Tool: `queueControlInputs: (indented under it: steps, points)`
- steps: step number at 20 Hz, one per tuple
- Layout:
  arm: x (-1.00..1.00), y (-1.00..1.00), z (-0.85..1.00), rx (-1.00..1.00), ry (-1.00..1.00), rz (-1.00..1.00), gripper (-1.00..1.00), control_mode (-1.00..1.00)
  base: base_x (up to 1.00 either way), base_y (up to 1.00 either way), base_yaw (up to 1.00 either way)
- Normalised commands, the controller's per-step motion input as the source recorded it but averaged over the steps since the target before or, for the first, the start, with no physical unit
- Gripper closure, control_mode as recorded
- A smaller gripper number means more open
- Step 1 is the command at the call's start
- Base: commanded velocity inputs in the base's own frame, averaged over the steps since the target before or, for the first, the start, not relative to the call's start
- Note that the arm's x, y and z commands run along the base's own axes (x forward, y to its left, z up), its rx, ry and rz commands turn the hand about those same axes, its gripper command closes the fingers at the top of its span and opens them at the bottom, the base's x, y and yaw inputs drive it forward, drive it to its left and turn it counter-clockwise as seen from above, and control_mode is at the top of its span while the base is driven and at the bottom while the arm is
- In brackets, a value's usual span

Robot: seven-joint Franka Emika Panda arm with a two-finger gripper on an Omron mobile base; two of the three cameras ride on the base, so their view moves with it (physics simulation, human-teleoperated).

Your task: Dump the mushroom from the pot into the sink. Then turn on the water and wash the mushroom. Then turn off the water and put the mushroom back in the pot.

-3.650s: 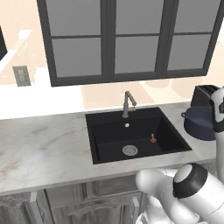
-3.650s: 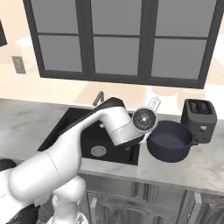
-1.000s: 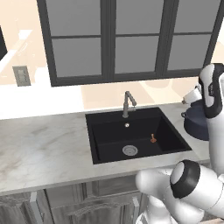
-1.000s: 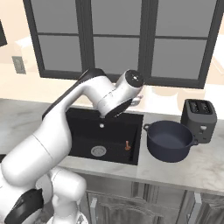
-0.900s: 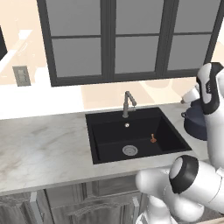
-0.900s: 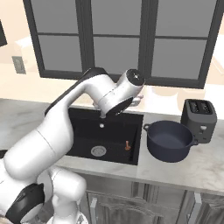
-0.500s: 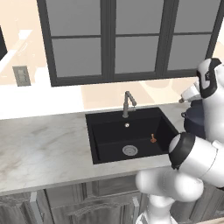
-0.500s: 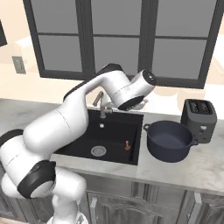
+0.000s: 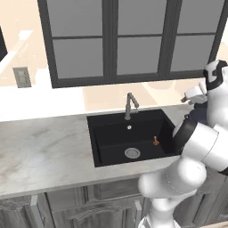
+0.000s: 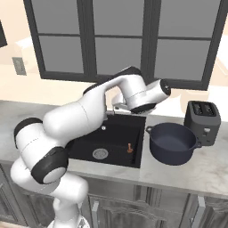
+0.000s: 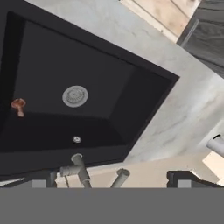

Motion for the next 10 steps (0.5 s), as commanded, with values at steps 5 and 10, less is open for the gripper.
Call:
queueControlInputs:
  steps: [5,10]
  points:
    - [0.29,0.42,-0.18,0.0,0.0,-0.26,-1.0,-1.0,0.0,0.0,0.0]
    - [0.42,0.51,-0.13,0.0,0.0,-0.22,-1.0,-1.0,0.0,0.0,0.0]
